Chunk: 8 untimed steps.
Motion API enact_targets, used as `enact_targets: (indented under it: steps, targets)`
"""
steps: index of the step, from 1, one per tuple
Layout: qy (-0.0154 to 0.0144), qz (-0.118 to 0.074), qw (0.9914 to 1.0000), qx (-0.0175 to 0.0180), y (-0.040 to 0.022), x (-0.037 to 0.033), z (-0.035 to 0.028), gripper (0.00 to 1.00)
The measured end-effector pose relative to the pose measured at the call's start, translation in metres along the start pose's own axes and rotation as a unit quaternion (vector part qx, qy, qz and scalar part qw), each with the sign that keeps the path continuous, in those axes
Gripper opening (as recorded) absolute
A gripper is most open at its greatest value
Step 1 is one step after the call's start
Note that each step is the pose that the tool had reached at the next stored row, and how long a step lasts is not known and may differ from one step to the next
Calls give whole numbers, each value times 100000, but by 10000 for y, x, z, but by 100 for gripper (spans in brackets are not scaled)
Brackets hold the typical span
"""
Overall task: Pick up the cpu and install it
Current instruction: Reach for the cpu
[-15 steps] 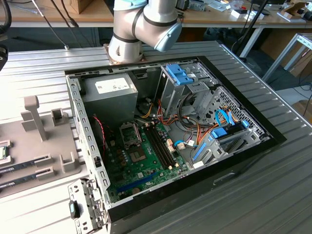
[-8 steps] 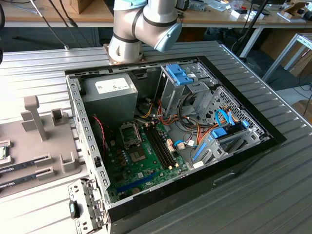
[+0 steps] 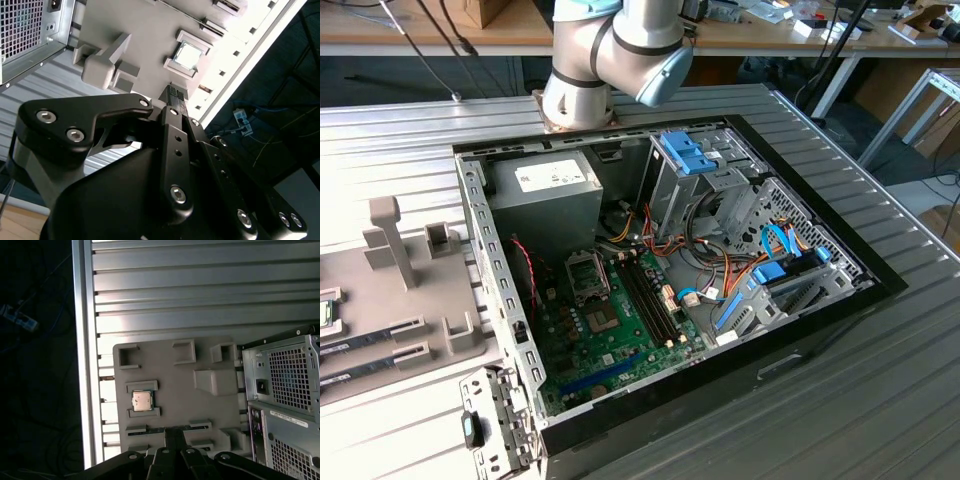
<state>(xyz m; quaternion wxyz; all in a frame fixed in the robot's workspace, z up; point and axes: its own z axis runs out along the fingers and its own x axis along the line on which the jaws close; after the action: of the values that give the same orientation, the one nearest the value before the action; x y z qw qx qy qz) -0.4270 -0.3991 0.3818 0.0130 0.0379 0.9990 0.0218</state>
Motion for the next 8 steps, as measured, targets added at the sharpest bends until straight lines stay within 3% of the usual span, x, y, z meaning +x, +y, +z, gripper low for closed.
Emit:
enact_targets:
  steps: [8]
  targets:
    - [0,0,100000,-1,-4,45,6,10]
